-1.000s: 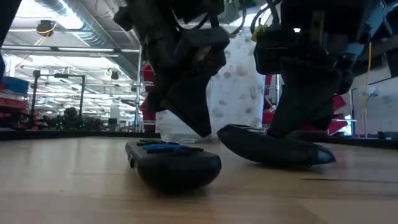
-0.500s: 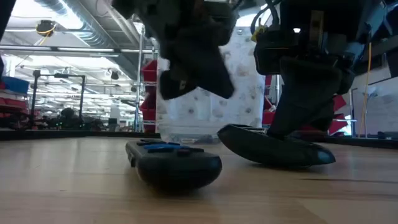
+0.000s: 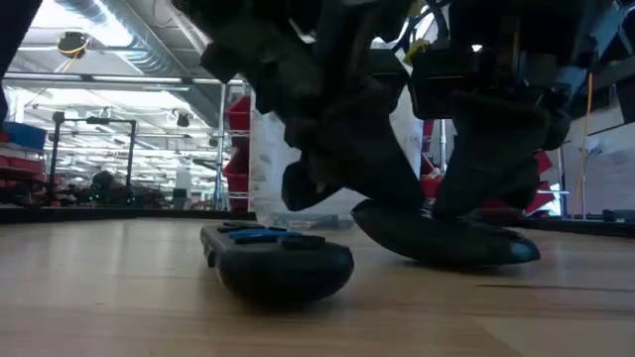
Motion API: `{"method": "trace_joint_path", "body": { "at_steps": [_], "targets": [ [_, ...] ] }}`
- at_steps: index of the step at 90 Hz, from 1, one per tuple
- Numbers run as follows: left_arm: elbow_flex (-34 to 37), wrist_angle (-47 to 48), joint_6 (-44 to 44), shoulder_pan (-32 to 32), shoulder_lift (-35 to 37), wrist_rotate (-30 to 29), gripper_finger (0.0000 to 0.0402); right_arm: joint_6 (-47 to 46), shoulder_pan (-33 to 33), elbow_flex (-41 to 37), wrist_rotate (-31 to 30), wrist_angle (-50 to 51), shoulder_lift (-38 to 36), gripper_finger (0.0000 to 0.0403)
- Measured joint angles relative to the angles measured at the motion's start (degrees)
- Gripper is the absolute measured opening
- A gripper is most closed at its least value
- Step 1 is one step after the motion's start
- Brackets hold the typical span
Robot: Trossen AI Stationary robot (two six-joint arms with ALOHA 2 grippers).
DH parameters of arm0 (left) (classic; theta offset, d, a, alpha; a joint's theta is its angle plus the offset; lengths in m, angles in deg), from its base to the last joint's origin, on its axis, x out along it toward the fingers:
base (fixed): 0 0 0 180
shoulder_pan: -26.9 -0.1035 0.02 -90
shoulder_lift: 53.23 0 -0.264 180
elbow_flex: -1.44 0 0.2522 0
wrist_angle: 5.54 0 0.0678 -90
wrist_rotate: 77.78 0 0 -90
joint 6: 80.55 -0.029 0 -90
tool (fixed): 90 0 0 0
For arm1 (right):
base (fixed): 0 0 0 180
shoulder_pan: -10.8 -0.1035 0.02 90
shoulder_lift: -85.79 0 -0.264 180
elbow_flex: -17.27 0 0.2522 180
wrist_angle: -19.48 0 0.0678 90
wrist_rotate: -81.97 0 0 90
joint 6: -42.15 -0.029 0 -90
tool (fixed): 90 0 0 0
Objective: Insert battery
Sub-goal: Insert the silver battery into the mouse
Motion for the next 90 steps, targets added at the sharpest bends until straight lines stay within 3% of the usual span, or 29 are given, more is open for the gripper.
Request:
{"method": "trace_joint_path", "body": {
  "at_steps": [34,59,90],
  "targets": [
    [-0.4,3.1,1.9,0.5,-1.0,-2.8,0.0,1.7,0.1,0.0,1.4,0.3,-1.0,0.0],
    [-0.2,3.0,3.8,0.5,-1.9,-2.9,0.0,1.5,0.2,1.5,0.3,10.4,-7.0,0.0],
    [-0.7,3.6,4.9,-0.3,3.1,-6.0,0.0,1.8,0.1,2.7,0.9,12.3,-8.0,0.0]
  ]
}}
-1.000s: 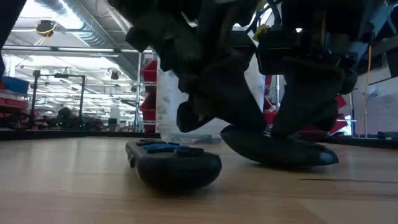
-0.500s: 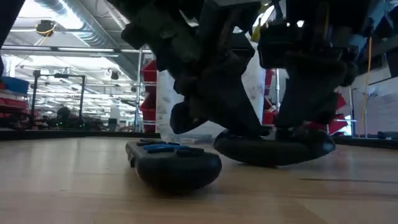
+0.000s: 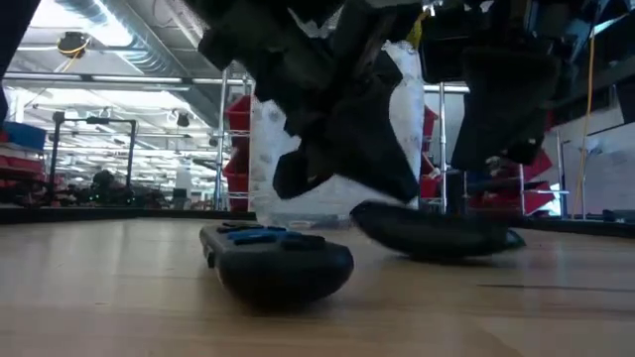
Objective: Insert battery
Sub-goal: Insert the silver battery into the mouse
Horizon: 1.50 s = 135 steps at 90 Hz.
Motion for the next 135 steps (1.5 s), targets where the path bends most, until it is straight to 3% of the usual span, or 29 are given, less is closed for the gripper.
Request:
{"method": "trace_joint_path", "body": {
  "at_steps": [26,49,81,135],
  "targets": [
    [-0.1,2.4,0.5,-0.3,4.3,-3.3,0.0,0.0,0.0,0.1,0.3,-0.1,0.0,0.0],
    [-0.1,10.8,1.2,-0.6,3.7,-6.1,0.0,0.1,0.4,0.2,-2.1,-1.7,1.9,0.0],
    [1.1,9.8,2.8,-0.1,2.5,-6.1,0.0,2.9,4.2,0.2,-2.6,-4.5,4.2,0.0],
    [1.1,8.7,4.3,1.0,-0.2,-5.5,0.0,3.2,4.1,0.3,-3.0,-3.6,7.0,0.0]
  ]
}}
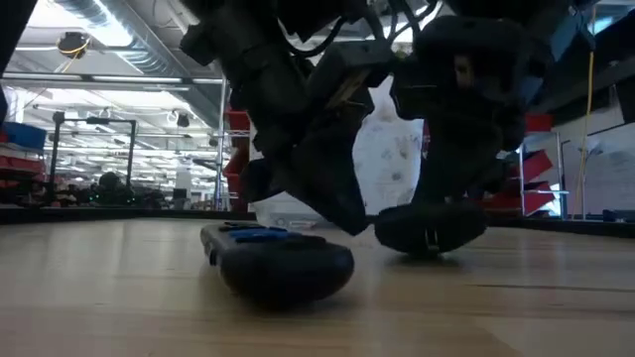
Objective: Insert battery
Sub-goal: Insert the silver battery into the mouse
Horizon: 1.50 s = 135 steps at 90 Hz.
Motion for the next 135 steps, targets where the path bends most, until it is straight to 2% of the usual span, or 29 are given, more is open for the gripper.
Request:
{"method": "trace_joint_path", "body": {
  "at_steps": [44,73,82,101,112,135],
  "targets": [
    [0.0,0.5,0.4,0.4,-0.6,-0.1,0.0,1.5,0.0,-0.3,0.5,2.0,-1.6,0.0],
    [0.0,0.9,0.5,0.5,0.5,-0.1,0.0,1.4,0.0,-0.3,-1.1,7.1,-12.2,0.0],
    [0.0,1.1,0.5,0.5,0.7,0.5,0.0,0.7,0.0,-0.2,-0.3,9.7,-13.5,0.0],
    [0.0,1.9,-0.2,0.5,0.7,3.1,0.0,-3.0,0.0,-0.2,1.7,15.4,-10.1,0.0],
    [0.0,3.6,-0.1,0.5,0.7,3.1,0.0,-3.2,0.0,-0.2,4.1,13.6,-6.8,0.0],
    [0.0,15.6,0.2,1.4,3.2,1.8,0.0,-3.0,0.0,-0.2,4.5,10.1,-2.1,0.0]
  ]
}}
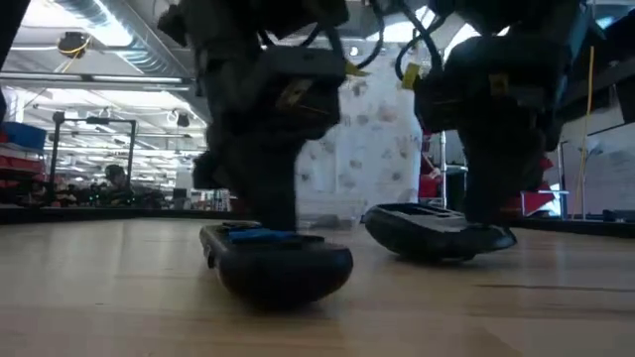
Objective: Insert battery
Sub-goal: Insert the silver battery into the mouse
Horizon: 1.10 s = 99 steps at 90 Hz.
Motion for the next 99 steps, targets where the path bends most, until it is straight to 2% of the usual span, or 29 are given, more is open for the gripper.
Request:
{"method": "trace_joint_path", "body": {
  "at_steps": [12,37,48,70,83,99],
  "targets": [
    [0.0,2.6,-0.1,0.7,1.0,-1.2,0.0,0.3,0.0,0.0,0.0,-1.1,0.5,0.0],
    [0.0,2.2,1.8,1.3,1.0,-2.1,0.0,3.1,0.2,0.0,-1.2,-3.2,0.6,0.0],
    [0.0,2.6,2.8,1.4,1.7,-1.8,0.0,7.0,0.8,0.0,-1.6,-4.6,0.6,0.0],
    [-0.1,6.1,5.8,2.1,7.3,-5.5,0.0,18.0,1.6,0.0,-2.0,-12.2,0.6,0.0],
    [-0.1,9.0,7.5,2.4,10.5,-8.4,0.0,19.8,3.3,0.1,-1.9,-13.1,0.6,0.0],
    [0.0,12.9,10.2,2.4,14.6,-11.1,0.0,20.8,5.4,2.5,2.5,-12.7,-2.9,0.0]
  ]
}}
